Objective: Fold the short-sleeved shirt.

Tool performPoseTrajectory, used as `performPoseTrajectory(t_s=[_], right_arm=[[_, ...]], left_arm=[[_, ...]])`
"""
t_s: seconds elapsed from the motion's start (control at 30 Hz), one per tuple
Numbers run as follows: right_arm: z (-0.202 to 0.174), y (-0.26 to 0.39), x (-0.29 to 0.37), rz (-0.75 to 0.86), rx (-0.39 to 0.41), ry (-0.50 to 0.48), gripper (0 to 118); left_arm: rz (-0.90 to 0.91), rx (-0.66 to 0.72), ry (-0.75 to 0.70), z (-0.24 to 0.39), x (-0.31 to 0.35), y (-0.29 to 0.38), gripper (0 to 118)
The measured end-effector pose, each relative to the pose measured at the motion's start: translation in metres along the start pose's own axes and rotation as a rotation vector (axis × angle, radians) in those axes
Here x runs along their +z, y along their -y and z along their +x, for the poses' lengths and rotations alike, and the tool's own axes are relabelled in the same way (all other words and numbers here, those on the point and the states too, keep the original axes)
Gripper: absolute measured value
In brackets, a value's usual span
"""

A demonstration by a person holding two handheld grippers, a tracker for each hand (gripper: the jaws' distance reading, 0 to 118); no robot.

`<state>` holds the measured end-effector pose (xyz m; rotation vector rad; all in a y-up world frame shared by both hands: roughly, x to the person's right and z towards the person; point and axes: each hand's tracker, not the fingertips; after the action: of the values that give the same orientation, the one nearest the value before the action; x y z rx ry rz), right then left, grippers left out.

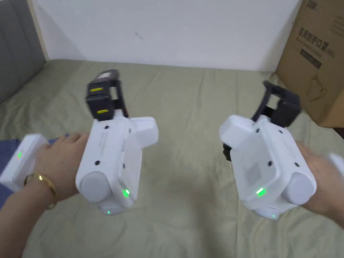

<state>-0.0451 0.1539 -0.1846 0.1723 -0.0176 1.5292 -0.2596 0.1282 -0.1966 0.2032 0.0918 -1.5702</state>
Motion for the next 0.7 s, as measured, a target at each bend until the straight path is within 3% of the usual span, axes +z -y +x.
performPoseTrajectory(t_s=[0.07, 0.1, 0.13, 0.17, 0.23, 0.33, 0.4, 0.43, 0.5, 0.57, 0.63, 0.7], right_arm=[[-0.013, 0.006, 0.005, 0.176, 0.467, 0.03, 118], [-0.019, 0.012, 0.008, 0.248, 0.646, 0.067, 118], [-0.023, 0.021, 0.01, 0.319, 0.774, 0.098, 118], [-0.024, 0.025, 0.014, 0.376, 0.796, 0.079, 118], [-0.017, 0.021, 0.019, 0.391, 0.735, -0.008, 118], [-0.005, 0.013, 0.014, 0.262, 0.507, -0.071, 118], [0.017, 0.005, 0.009, 0.156, 0.241, -0.131, 118], [0.031, 0.002, 0.004, 0.095, 0.065, -0.177, 118], [0.06, 0.002, -0.007, -0.032, -0.39, -0.285, 118], [0.08, 0.015, -0.008, -0.083, -0.852, -0.3, 118], [0.08, 0.026, -0.009, -0.121, -1.143, -0.259, 118], [0.07, 0.032, -0.007, -0.159, -1.291, -0.2, 118]], left_arm=[[0.121, -0.284, -0.03, 0.01, 0.002, -0.001, 118], [0.185, -0.399, -0.06, 0.016, 0.006, 0.001, 118], [0.276, -0.491, -0.078, 0.021, 0.01, 0.005, 118], [0.343, -0.533, -0.075, 0.024, 0.015, 0.01, 118], [0.363, -0.488, -0.051, 0.023, 0.019, 0.009, 118], [0.297, -0.3, -0.046, 0.01, 0.016, 0.011, 118], [0.222, -0.085, -0.033, -0.009, 0.011, 0.008, 118], [0.168, 0.072, -0.015, -0.02, 0.007, 0.009, 118], [0.042, 0.453, 0.0, -0.045, 0.002, 0.008, 118], [-0.057, 0.84, 0.049, -0.068, -0.003, 0.014, 118], [-0.167, 1.069, 0.005, -0.073, -0.01, 0.022, 118], [-0.228, 1.243, -0.046, -0.071, -0.009, 0.026, 118]])
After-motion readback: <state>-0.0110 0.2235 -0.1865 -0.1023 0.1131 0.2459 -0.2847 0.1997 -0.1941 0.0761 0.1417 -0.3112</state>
